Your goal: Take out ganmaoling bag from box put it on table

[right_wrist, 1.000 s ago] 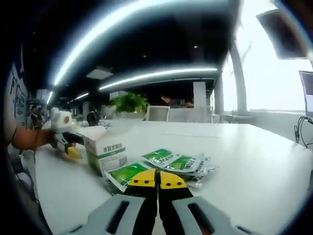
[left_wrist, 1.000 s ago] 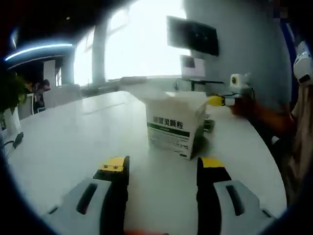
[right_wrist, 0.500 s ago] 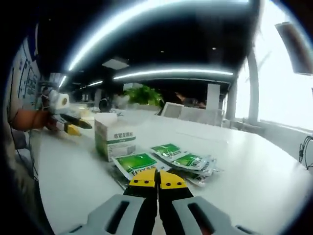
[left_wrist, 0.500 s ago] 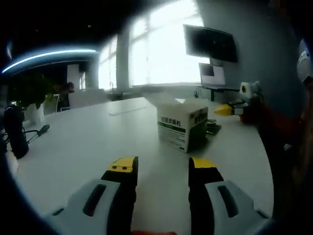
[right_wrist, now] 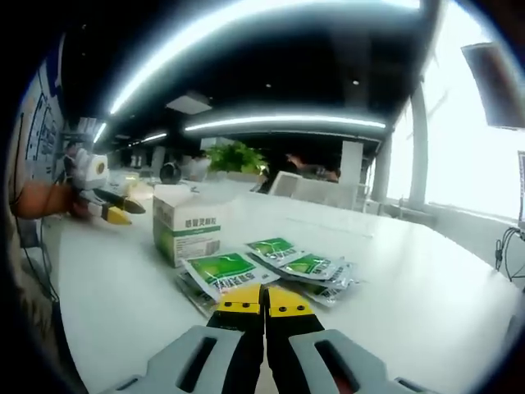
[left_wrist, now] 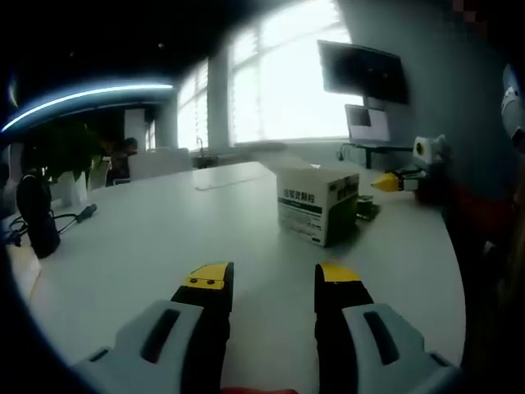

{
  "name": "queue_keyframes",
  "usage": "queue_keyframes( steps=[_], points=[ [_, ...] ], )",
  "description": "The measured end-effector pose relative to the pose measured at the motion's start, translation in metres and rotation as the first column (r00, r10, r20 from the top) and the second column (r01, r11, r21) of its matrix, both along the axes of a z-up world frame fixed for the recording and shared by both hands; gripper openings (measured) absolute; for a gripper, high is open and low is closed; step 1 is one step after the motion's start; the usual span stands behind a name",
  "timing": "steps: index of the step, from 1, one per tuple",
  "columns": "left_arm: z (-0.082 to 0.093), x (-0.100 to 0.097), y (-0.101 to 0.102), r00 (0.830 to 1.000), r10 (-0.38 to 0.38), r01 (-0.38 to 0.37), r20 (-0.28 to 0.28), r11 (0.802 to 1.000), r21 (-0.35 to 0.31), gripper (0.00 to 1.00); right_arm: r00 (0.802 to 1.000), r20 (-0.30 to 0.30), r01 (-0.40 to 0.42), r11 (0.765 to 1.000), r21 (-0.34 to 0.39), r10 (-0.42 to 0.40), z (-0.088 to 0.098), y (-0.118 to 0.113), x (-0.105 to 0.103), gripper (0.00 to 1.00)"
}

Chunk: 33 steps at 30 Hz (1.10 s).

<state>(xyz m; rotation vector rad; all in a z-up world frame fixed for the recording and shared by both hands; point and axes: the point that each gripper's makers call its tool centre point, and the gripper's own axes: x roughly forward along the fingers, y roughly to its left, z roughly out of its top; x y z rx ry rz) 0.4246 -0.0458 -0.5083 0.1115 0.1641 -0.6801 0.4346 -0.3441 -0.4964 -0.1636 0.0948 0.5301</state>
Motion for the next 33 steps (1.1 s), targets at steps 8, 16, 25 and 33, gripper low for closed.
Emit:
queue_keyframes(
  steps=[8,16,25,33],
  points=[
    [0.0103,0.0020,0.0059,1.000,0.022,-0.020,0.019,0.997,-0.080,0.31,0.999,-0.009,0.045,0.999,0.018,-0.045,-0.0007,-0.0076,0.0050,0.00],
    [0.0083,-0.0017,0.0000,1.000,-0.006,0.007,0.018,0.998,-0.066,0.31,0.999,-0.016,0.047,0.999,0.009,-0.047,-0.0027,-0.0072,0.0059,0.00],
    [0.0084,-0.0015,0.0026,0.999,0.004,-0.002,0.036,0.999,-0.047,0.31,0.999,-0.022,0.048,0.999,0.000,-0.048,-0.0047,-0.0063,0.0058,0.00],
    [0.0069,-0.0017,0.0038,0.999,0.009,-0.008,0.043,1.000,-0.028,0.31,0.999,-0.018,0.044,0.999,-0.010,-0.044,-0.0052,-0.0049,0.0052,0.00]
  ],
)
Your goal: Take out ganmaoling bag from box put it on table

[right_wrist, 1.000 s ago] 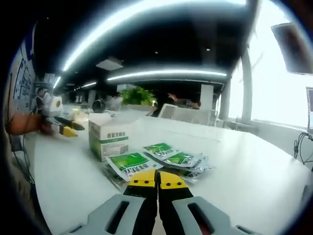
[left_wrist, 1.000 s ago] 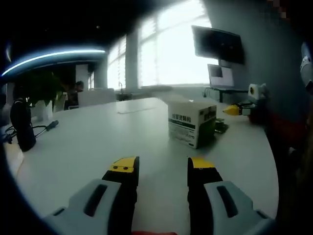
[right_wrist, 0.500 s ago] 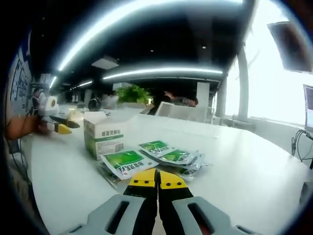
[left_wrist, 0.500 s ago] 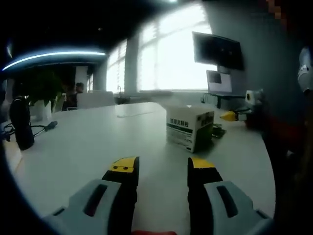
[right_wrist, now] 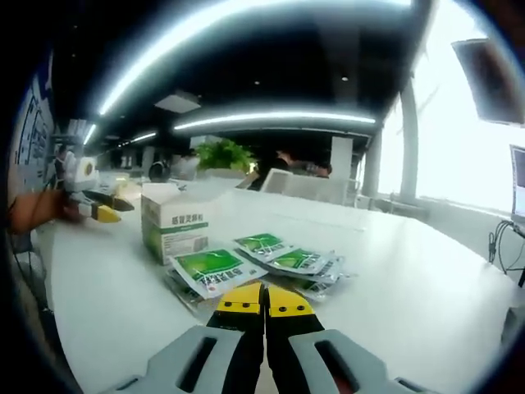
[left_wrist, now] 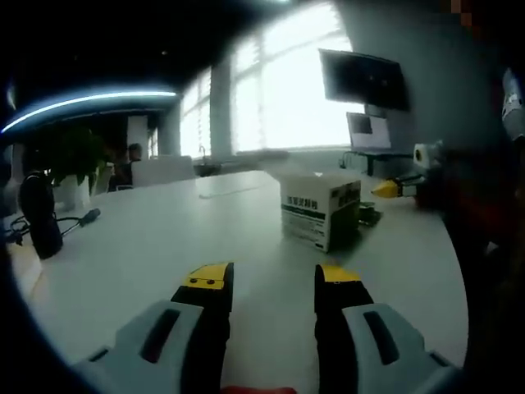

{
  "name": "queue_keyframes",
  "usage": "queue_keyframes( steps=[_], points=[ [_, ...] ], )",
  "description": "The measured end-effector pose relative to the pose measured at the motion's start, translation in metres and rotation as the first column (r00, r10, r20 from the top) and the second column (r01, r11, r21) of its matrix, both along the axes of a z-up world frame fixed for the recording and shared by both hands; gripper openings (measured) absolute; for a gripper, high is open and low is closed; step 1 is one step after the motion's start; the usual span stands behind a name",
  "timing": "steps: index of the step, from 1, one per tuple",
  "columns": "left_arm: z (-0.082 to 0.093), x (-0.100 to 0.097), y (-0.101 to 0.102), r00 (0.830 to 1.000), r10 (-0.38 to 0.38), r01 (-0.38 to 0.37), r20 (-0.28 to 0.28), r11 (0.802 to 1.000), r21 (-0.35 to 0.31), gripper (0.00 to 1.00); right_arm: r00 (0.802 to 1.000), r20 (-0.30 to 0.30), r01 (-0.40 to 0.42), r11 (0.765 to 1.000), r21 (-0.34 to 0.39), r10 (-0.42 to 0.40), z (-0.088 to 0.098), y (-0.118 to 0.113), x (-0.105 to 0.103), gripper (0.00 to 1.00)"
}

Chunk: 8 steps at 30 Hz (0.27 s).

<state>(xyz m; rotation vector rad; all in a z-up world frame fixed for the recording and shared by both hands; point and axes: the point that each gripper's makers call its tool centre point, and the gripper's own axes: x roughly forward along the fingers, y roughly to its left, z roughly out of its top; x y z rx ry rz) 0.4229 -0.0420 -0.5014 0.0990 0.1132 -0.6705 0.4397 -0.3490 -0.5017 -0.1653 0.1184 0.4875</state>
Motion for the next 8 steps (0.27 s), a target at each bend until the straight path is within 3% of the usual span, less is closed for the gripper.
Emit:
queue_keyframes(
  steps=[8],
  points=[
    [-0.0003,-0.0007,-0.0001,1.000,-0.002,0.002,0.005,1.000,0.004,0.31,1.000,0.002,0.001,1.000,-0.008,-0.001,-0.0009,0.0006,-0.0006,0.00]
  ],
)
